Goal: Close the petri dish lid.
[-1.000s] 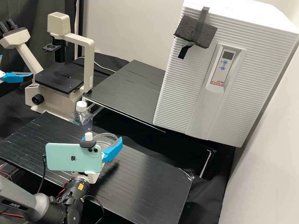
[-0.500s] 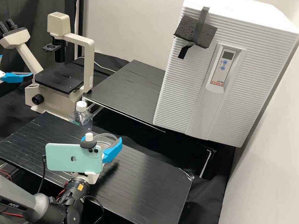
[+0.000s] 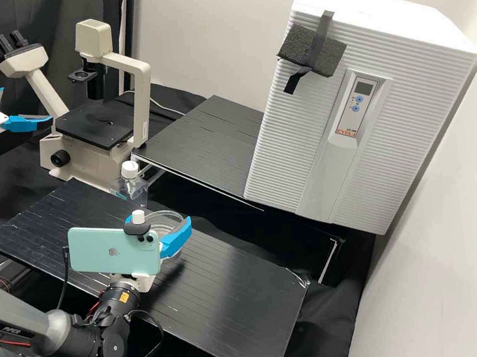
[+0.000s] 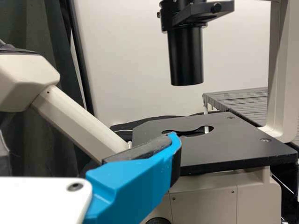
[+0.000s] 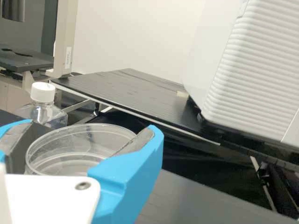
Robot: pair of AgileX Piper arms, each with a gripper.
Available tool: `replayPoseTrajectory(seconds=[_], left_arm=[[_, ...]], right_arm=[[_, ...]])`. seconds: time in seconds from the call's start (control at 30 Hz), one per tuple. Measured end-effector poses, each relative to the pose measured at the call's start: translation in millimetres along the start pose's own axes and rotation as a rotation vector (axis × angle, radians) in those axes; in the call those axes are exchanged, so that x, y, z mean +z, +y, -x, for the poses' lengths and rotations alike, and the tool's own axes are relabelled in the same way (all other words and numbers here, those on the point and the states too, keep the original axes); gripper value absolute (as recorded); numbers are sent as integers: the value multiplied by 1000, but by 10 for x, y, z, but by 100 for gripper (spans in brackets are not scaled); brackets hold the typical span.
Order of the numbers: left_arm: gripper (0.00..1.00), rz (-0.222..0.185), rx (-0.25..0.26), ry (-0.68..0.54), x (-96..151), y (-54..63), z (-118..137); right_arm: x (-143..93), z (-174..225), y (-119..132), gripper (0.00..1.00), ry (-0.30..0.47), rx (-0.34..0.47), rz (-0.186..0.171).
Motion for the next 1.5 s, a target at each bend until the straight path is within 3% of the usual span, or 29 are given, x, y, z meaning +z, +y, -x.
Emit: replayPoseTrajectory(seconds=[0.27, 0.57, 0.97, 1.0, 1.13, 1.5], left_arm=[[100, 0, 0, 0, 0, 0, 0], [100, 0, 0, 0, 0, 0, 0], [100, 0, 0, 0, 0, 0, 0], [100, 0, 0, 0, 0, 0, 0], [100, 0, 0, 0, 0, 0, 0], [100, 0, 0, 0, 0, 0, 0]], right_arm=[[-76, 36, -1, 0, 22, -14, 32], [-84, 55, -17, 0, 20, -38, 36], [34, 40, -36, 0, -20, -54, -31], [42, 37, -40, 100, -21, -57, -36], [56, 30, -47, 100, -19, -61, -51], [73, 31, -43, 100, -32, -57, -43]])
